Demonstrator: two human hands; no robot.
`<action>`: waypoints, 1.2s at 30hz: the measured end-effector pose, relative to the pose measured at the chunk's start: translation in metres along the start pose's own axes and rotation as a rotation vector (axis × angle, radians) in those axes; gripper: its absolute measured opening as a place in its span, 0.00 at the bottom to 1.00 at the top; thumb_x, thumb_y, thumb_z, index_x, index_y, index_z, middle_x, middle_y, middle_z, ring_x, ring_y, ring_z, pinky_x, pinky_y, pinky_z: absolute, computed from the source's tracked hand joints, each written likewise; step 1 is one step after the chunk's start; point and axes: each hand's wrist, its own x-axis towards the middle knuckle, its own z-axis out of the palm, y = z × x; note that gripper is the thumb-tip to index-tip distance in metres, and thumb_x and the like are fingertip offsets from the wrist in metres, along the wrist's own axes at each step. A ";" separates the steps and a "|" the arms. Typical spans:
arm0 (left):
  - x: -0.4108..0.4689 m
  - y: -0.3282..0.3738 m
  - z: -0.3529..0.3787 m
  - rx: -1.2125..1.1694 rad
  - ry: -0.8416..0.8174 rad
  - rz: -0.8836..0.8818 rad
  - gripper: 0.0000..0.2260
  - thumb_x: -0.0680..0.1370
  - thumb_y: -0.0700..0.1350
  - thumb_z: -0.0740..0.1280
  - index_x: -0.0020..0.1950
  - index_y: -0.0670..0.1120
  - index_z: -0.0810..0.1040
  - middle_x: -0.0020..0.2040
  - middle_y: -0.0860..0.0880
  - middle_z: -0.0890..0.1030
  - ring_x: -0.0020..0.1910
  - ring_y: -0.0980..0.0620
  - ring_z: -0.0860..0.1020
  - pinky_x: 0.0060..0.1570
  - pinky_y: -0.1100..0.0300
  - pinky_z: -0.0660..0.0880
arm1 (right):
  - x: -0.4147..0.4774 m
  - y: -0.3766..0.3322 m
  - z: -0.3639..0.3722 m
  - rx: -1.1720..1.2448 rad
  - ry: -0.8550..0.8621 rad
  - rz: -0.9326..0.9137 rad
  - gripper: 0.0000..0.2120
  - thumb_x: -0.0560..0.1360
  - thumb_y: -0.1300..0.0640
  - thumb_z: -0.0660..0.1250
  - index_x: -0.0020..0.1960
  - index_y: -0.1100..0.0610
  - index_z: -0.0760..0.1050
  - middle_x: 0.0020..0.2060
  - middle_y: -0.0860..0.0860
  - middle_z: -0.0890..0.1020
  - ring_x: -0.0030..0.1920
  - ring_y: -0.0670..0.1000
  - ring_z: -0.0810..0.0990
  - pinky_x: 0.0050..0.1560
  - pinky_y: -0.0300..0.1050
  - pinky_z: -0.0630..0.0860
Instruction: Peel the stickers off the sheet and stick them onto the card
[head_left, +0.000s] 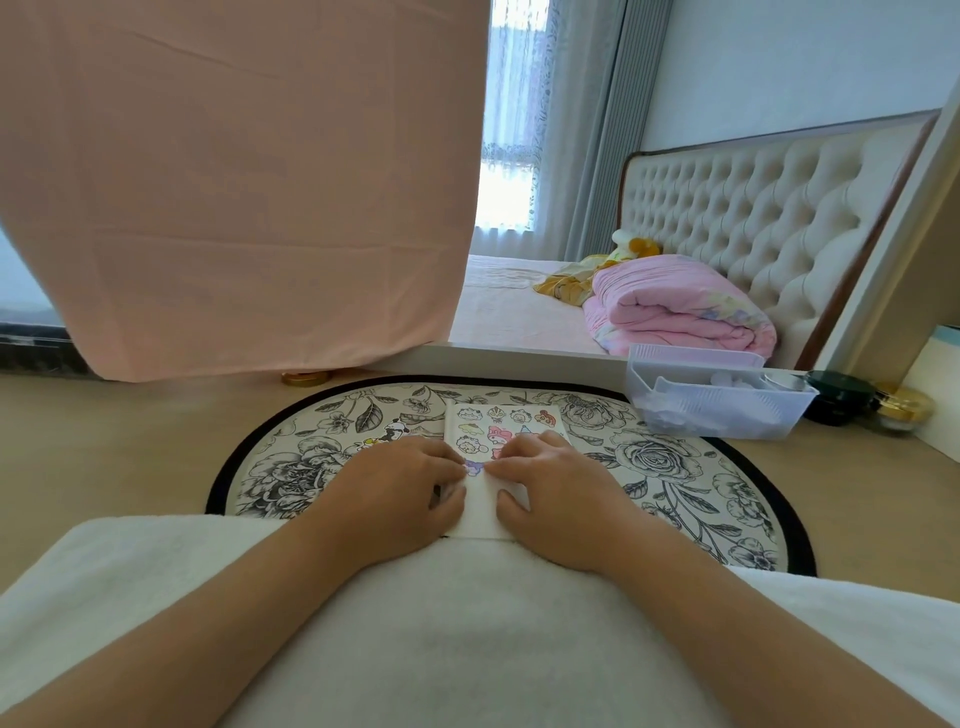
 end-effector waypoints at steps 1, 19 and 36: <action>0.000 -0.001 0.000 -0.006 0.007 -0.009 0.14 0.78 0.57 0.62 0.58 0.57 0.84 0.59 0.64 0.80 0.58 0.64 0.77 0.50 0.65 0.74 | 0.000 0.000 0.000 0.002 -0.003 -0.001 0.19 0.80 0.46 0.57 0.68 0.46 0.75 0.65 0.42 0.74 0.66 0.49 0.66 0.63 0.49 0.72; 0.001 -0.080 -0.008 -0.087 -0.019 -0.269 0.17 0.79 0.54 0.64 0.68 0.58 0.75 0.63 0.57 0.75 0.64 0.56 0.69 0.61 0.56 0.71 | 0.072 -0.034 -0.006 0.116 0.077 0.002 0.12 0.81 0.48 0.63 0.61 0.42 0.80 0.55 0.38 0.81 0.49 0.43 0.76 0.57 0.46 0.75; 0.001 -0.077 -0.002 -0.115 -0.035 -0.232 0.14 0.79 0.54 0.64 0.63 0.56 0.78 0.61 0.57 0.75 0.62 0.55 0.69 0.64 0.53 0.69 | 0.091 -0.043 0.013 0.234 0.027 0.074 0.03 0.75 0.47 0.73 0.46 0.45 0.80 0.43 0.42 0.82 0.47 0.45 0.79 0.49 0.44 0.75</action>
